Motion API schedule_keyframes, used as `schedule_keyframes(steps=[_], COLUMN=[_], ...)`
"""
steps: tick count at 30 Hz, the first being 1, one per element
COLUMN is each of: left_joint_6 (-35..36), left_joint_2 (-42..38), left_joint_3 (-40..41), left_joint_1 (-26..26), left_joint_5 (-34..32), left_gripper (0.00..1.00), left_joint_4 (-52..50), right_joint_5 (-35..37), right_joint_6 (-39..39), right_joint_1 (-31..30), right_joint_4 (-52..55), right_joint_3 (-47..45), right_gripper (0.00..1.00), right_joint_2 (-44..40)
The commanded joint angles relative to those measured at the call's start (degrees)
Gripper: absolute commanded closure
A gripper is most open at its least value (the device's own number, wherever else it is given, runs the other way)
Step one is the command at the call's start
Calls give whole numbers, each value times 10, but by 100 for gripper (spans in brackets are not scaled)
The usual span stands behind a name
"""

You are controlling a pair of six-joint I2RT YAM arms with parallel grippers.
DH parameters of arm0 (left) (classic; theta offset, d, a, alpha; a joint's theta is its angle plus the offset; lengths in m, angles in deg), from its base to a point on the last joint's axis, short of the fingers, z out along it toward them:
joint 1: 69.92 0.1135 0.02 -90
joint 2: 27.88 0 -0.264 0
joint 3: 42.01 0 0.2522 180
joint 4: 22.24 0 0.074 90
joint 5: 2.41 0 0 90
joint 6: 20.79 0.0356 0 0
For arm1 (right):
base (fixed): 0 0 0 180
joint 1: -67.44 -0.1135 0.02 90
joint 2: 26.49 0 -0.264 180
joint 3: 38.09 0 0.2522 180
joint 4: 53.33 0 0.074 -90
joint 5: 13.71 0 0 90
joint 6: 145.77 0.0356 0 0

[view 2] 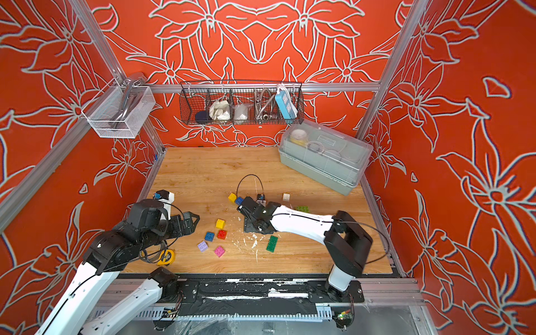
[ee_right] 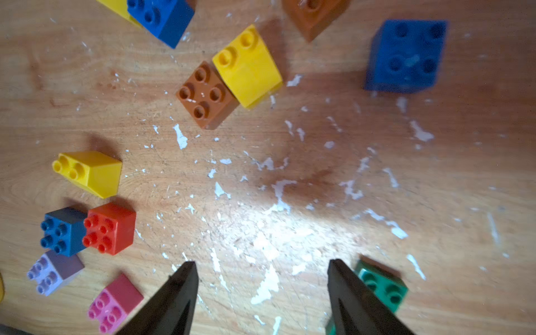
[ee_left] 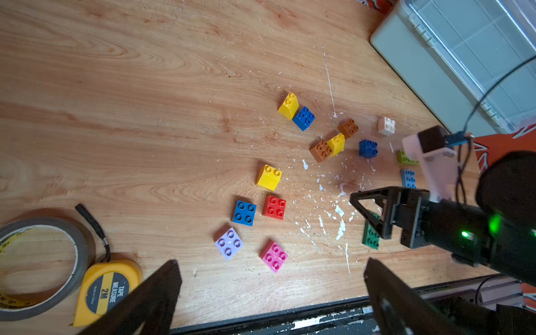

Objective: Assemble the number 1 with lego
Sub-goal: Adjust the lego brick at the center of the board.

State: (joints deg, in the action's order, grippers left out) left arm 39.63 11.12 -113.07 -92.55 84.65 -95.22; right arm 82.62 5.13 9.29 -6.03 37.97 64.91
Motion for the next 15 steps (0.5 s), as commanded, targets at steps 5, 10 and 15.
schedule_keyframes(steps=[5,10,15], left_joint_6=[21,22,24], left_joint_2=[-43,-58,-66], left_joint_3=[60,39,43], left_joint_1=[-16,-30,-39], left_joint_5=[43,24,18], left_gripper=[1,1,1], left_joint_4=[71,45,44], right_joint_5=[3,-23,-47], right_joint_6=[59,78,78], right_joint_1=[1,1,0], right_joint_4=[-19,-71,-95], right_joint_3=[-119,-178,-188], right_gripper=[23,23,23], right_joint_2=[-84,-107,-82])
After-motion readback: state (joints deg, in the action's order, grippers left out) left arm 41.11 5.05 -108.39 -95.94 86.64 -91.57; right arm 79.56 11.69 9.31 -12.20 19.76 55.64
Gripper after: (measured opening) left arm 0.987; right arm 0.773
